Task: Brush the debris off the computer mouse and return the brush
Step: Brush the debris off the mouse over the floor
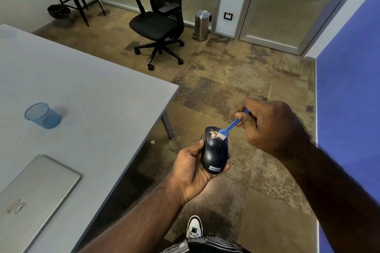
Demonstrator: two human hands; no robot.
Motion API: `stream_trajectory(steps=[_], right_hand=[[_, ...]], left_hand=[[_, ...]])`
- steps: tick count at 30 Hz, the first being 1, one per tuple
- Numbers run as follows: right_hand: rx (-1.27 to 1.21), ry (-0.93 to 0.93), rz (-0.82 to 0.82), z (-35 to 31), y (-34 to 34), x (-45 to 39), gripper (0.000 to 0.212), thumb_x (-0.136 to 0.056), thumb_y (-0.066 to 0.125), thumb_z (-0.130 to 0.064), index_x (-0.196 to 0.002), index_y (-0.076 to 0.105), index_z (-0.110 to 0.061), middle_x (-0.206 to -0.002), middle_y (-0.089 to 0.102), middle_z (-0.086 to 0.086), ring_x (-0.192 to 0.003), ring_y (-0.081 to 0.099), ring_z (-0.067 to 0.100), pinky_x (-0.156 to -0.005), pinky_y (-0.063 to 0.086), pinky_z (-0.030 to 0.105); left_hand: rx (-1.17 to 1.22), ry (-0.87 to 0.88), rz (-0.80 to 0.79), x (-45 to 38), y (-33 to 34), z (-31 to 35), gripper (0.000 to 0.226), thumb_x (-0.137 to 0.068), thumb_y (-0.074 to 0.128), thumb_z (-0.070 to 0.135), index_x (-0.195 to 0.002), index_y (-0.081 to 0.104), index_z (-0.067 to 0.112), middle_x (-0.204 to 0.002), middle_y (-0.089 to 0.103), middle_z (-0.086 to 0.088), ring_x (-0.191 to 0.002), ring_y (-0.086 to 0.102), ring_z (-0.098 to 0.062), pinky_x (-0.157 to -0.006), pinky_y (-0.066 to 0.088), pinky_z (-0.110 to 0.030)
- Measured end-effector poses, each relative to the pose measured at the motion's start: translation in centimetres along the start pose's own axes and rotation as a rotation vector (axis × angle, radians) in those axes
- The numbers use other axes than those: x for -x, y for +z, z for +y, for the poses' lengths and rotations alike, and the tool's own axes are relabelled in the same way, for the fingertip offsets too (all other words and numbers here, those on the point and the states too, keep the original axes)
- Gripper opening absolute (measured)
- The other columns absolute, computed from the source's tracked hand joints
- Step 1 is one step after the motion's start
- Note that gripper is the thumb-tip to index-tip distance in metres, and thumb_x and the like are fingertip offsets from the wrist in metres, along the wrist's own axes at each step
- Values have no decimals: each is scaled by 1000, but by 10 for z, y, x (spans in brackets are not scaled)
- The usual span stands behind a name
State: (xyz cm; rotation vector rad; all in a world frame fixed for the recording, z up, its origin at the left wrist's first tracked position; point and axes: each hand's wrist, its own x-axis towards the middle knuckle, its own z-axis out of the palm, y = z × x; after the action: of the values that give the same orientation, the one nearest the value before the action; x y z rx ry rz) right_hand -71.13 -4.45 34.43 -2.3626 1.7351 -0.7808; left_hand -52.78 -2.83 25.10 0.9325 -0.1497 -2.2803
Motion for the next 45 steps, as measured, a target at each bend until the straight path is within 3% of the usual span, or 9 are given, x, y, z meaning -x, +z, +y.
stream_trajectory(steps=[3,9,18,31,34,40,45], right_hand=[[30,29,28,0,1,-2,9,-89,62,-15,-92,69,-18,-63,64,-4,-48,51,9,-42,42,24],[38,26,-21,0,-1,-1,8,-89,63,-15,-90,70,-20,-63,64,-7,-46,41,-3,-43,26,15],[68,62,11,1,-1,-1,7,-88,64,-16,-90,70,-19,-58,57,-8,-44,38,-2,-43,25,16],[-24,48,-47,3,-2,8,7,-89,64,-14,-89,71,-17,-63,66,-8,-46,48,-4,-41,35,18],[2,86,8,6,-2,8,8,-90,62,-18,-89,69,-17,-58,62,-4,-44,50,7,-37,42,28],[30,139,72,9,-4,12,9,-91,62,-16,-93,70,-15,-57,55,-10,-44,42,0,-42,34,21],[-273,198,90,8,-10,17,10,-92,62,-8,-91,70,-16,-72,70,-5,-60,70,8,-51,60,38]], left_hand=[[-9,-11,-6,0,1,-1,46,-98,39,30,-129,57,2,-131,58,-27,-105,61,-39,-86,51,-49],[-7,-22,-1,1,-1,-2,45,-98,39,30,-129,57,3,-134,56,-27,-111,58,-40,-85,53,-48],[-9,-14,-16,2,-1,-2,46,-98,40,30,-132,56,4,-135,56,-26,-108,59,-40,-84,54,-48],[3,-11,-27,3,-3,-3,48,-96,41,31,-129,58,0,-129,60,-26,-106,60,-39,-81,55,-47],[3,-15,-34,4,-2,-4,49,-90,46,30,-125,61,0,-130,59,-27,-105,60,-39,-80,55,-46],[24,-12,-30,5,-3,-2,49,-93,41,30,-130,57,1,-135,56,-27,-107,59,-40,-82,54,-47],[52,-11,-20,4,-7,0,50,-96,37,31,-131,56,0,-132,58,-27,-103,61,-38,-83,53,-48]])
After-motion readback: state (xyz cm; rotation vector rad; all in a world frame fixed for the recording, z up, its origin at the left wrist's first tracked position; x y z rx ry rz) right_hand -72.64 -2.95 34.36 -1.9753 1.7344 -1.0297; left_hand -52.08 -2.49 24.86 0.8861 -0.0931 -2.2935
